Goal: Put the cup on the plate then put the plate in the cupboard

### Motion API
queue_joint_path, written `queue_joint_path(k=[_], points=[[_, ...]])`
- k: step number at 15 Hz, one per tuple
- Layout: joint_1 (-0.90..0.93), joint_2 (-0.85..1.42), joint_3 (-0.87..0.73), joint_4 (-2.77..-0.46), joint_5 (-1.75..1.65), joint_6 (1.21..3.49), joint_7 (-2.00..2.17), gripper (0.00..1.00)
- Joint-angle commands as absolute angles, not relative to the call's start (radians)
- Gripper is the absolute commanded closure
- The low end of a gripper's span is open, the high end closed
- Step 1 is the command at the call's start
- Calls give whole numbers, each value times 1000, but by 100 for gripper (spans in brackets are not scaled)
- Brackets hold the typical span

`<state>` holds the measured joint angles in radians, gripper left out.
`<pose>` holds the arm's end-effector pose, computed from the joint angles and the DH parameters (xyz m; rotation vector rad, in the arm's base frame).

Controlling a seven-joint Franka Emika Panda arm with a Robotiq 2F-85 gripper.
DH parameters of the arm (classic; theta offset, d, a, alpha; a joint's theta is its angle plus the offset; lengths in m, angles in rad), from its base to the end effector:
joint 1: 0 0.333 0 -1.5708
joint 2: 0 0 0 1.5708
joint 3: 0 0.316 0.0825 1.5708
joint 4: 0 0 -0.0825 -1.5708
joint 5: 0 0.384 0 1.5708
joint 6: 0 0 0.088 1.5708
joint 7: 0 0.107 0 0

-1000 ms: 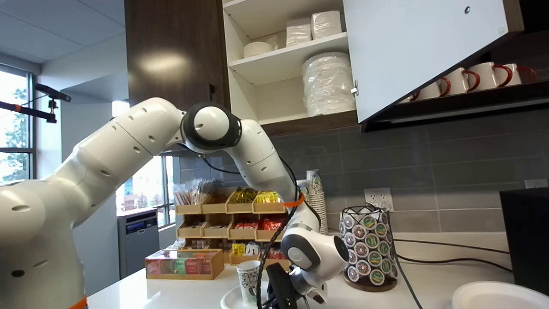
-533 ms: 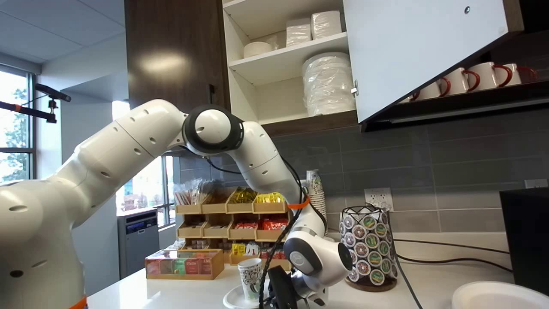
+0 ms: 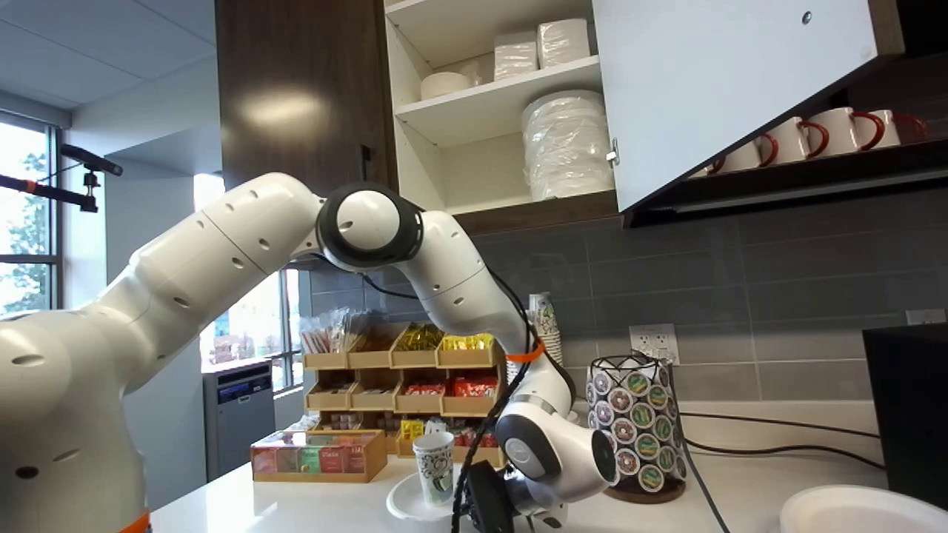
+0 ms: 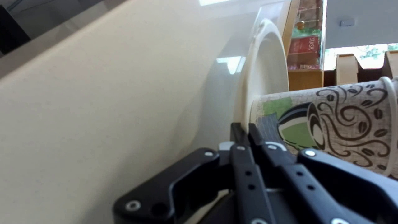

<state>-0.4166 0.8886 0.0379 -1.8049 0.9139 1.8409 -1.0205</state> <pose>0.5295 -0.1416 0.0368 -2.0661 0.0317 0.1389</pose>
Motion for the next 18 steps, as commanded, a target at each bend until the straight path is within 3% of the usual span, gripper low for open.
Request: queue_joint_path(k=[1, 18], points=[[-424, 900, 22, -1786, 961, 1781, -1076, 95], [-397, 597, -77, -1920, 974, 1617, -1105, 94]])
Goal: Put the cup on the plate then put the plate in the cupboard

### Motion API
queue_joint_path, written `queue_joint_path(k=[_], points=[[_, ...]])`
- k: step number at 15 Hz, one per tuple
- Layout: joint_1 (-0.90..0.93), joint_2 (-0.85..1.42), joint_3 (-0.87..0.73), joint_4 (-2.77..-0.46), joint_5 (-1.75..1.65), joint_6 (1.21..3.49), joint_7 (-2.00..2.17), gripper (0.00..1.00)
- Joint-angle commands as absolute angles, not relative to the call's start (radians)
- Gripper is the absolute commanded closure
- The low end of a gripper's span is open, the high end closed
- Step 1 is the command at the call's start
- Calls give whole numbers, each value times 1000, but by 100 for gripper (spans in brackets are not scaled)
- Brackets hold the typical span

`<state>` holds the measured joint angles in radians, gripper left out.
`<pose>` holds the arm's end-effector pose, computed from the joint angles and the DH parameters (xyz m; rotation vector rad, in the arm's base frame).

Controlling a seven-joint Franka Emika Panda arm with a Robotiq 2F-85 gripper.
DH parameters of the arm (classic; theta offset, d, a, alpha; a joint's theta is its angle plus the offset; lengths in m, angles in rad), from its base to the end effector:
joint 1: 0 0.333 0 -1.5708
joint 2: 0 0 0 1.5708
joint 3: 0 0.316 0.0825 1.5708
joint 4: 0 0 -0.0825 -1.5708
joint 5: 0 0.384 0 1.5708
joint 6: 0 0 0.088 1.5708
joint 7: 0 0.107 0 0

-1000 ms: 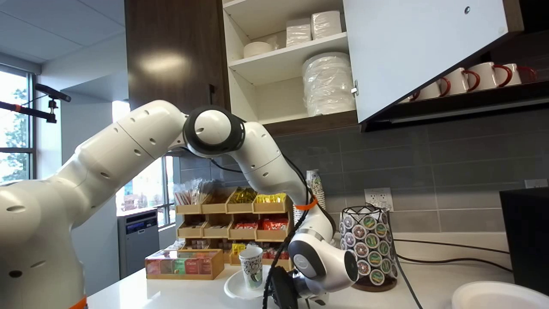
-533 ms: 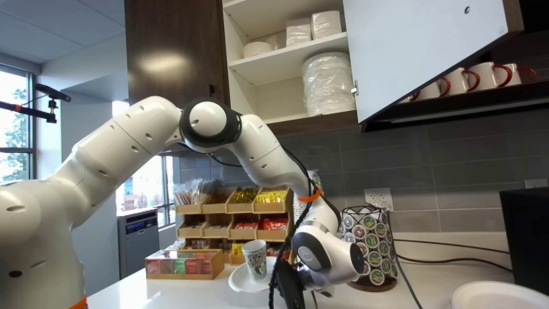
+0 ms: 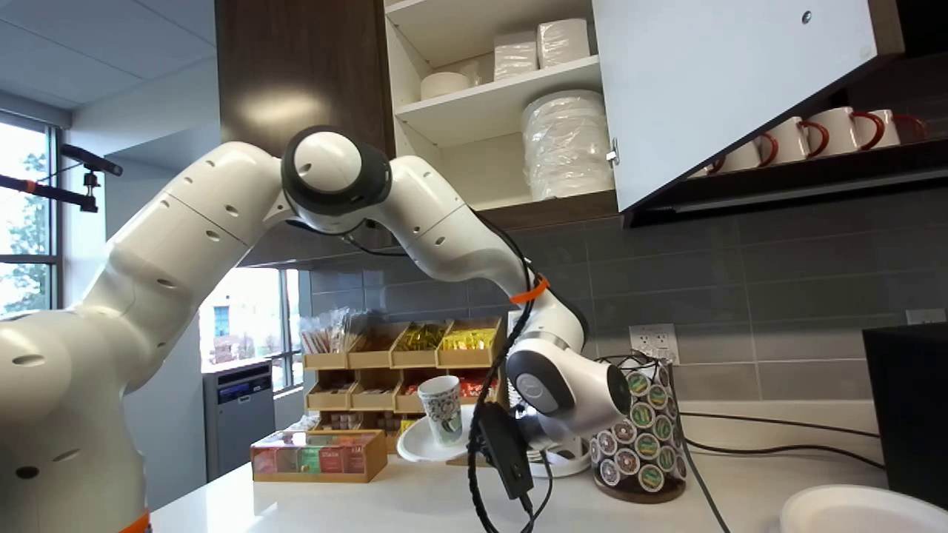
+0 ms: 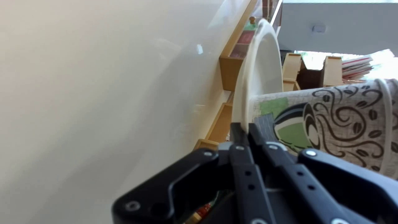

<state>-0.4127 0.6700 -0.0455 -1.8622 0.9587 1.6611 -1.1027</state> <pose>0.5353 -0.1737 0.1477 -2.0074 -0.0862 -0.0155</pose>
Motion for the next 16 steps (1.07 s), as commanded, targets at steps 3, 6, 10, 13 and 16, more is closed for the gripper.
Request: queue_joint_path(k=[3, 6, 10, 13, 16], points=[[-386, 536, -101, -1949, 974, 1578, -1095, 94], [-380, 566, -110, -1907, 968, 1572, -1104, 94], [-377, 555, -112, -1920, 968, 1572, -1104, 94], [-373, 517, -120, -1925, 965, 1574, -1094, 95], [-377, 461, -131, -1922, 967, 1550, -1085, 94]])
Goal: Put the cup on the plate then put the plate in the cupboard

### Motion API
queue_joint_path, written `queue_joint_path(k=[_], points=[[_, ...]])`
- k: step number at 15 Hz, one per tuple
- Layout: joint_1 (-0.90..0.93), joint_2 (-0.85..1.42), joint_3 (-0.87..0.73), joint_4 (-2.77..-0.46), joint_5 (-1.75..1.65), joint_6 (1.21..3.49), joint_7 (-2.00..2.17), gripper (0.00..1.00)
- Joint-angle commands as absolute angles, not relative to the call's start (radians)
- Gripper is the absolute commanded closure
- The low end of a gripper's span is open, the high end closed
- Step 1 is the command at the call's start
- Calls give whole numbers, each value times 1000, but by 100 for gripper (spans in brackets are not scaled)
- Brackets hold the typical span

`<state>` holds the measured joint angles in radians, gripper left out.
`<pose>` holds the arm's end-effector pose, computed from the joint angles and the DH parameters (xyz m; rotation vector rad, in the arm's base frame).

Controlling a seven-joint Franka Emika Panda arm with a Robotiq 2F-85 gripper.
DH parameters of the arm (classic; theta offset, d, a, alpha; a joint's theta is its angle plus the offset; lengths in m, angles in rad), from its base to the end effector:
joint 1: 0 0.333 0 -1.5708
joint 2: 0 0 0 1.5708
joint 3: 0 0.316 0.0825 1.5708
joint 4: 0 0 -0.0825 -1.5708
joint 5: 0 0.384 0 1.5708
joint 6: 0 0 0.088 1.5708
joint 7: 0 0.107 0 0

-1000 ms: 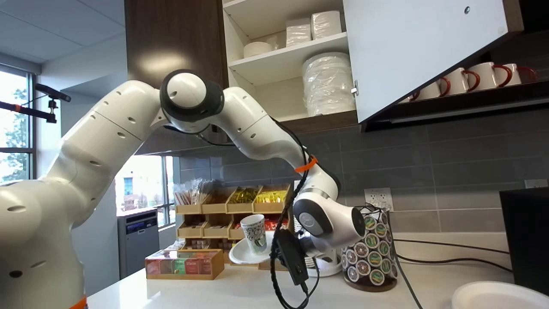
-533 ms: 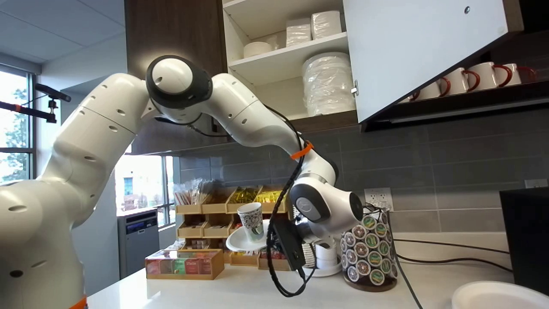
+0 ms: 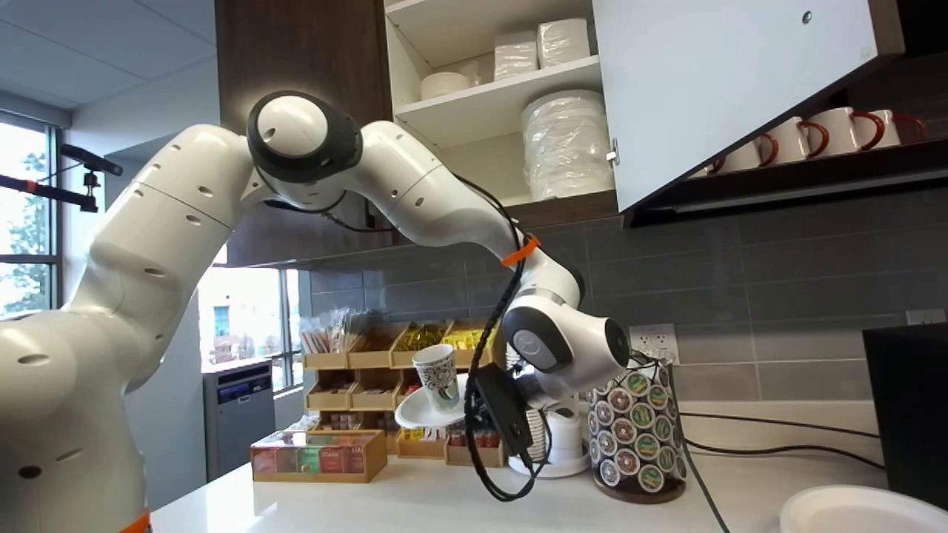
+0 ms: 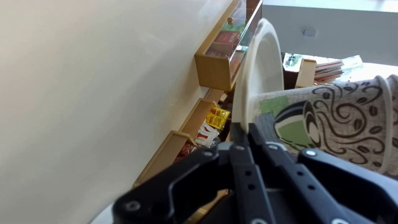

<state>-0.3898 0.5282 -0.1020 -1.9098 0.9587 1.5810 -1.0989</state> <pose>0.5285 -0.1827 0.2145 -2.0027 -0.1306 -0.0616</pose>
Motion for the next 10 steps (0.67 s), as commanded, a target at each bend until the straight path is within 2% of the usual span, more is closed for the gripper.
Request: queue_joint_path(k=[1, 10], points=[[-376, 443, -136, -1921, 965, 1545, -1079, 94], [-363, 328, -183, -1882, 949, 1408, -917, 94]])
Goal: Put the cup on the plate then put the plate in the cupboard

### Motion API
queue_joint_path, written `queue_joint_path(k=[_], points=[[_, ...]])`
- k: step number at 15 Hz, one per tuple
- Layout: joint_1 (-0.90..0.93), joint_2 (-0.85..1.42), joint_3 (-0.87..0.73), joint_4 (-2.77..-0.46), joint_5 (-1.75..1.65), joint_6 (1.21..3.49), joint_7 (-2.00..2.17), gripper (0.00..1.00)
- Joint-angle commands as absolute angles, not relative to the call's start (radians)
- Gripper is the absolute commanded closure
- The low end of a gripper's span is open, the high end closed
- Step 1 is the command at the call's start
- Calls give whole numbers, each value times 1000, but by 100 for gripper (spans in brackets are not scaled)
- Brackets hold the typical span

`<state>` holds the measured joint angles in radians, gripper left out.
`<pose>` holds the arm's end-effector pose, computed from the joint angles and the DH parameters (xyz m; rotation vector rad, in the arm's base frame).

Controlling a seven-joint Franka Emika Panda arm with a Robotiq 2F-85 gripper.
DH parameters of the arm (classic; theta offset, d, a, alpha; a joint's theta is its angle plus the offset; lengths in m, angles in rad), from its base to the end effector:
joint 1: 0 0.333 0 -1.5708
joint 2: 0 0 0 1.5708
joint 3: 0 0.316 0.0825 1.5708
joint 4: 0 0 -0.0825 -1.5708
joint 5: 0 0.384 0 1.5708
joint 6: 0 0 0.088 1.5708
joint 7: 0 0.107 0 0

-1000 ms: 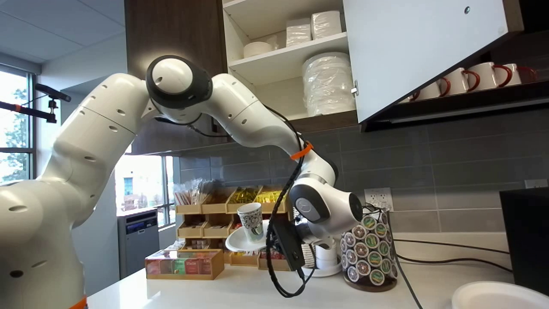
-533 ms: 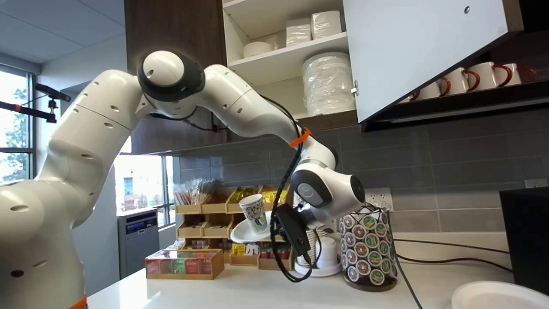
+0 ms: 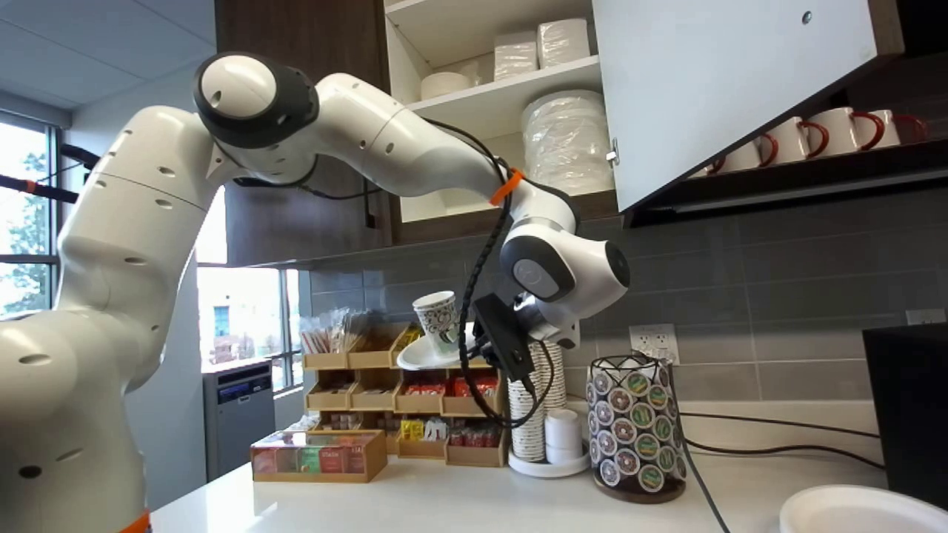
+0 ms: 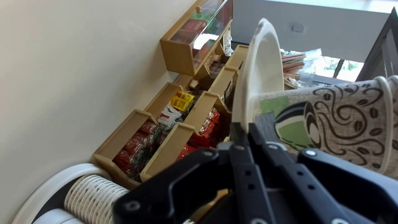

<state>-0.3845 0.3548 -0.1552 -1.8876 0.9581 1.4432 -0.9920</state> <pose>0.5270 -0.1980 0.3247 -1.9919 -0.1456 -0.1064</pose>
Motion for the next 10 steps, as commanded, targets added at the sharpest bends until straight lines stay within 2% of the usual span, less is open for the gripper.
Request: queue_joint_path(k=[1, 10], points=[[-360, 320, -188, -1879, 943, 1401, -893, 94], [-350, 296, -201, -1875, 929, 1402, -816, 95]])
